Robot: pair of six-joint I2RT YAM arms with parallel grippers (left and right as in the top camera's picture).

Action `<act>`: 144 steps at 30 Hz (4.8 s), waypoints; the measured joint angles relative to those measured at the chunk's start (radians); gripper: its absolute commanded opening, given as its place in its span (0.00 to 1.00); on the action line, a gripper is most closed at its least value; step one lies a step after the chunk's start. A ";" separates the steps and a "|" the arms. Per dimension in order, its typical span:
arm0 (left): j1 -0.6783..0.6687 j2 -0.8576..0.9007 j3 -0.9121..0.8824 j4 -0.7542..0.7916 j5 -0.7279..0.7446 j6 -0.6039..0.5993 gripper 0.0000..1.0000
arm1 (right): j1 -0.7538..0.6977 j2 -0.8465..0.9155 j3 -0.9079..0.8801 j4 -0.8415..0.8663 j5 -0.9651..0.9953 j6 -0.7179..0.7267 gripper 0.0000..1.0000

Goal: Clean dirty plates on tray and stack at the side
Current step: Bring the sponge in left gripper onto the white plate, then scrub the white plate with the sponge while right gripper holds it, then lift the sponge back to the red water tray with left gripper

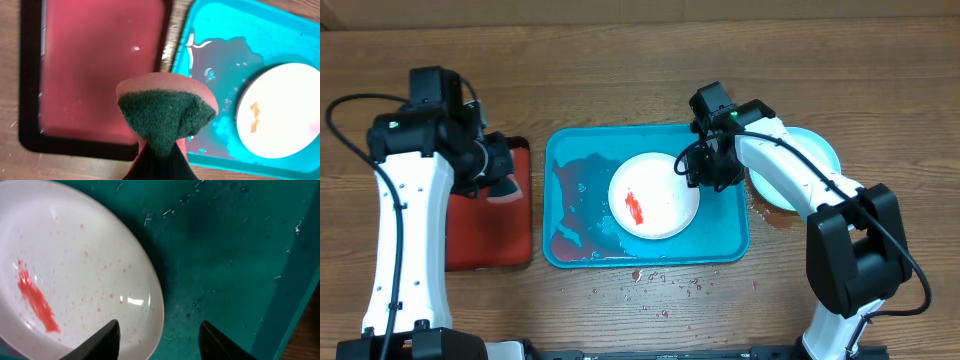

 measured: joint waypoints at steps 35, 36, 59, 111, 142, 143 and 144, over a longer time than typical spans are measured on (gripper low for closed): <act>-0.389 0.000 -0.362 0.527 -0.048 -0.071 0.04 | 0.151 0.117 -0.023 0.125 -0.147 0.365 0.04; -0.396 0.000 -0.374 0.539 -0.065 -0.084 0.04 | 0.160 0.117 -0.023 0.134 -0.148 0.370 0.04; -0.396 0.175 -0.599 0.835 -0.154 -0.191 0.04 | 0.188 0.119 -0.023 0.159 -0.147 0.409 0.04; -0.415 0.221 -0.603 0.945 0.216 0.016 0.04 | 0.249 0.117 -0.057 0.214 -0.212 0.405 0.04; -0.400 0.235 -0.564 0.750 0.362 0.130 0.04 | 0.082 0.127 -0.079 0.311 -0.286 0.350 0.04; -0.400 0.235 -0.554 0.750 0.305 0.085 0.04 | 0.083 0.127 -0.079 0.312 -0.285 0.355 0.04; -0.404 0.235 -0.543 0.750 0.253 0.046 0.04 | 0.084 0.127 -0.079 0.315 -0.283 0.360 0.04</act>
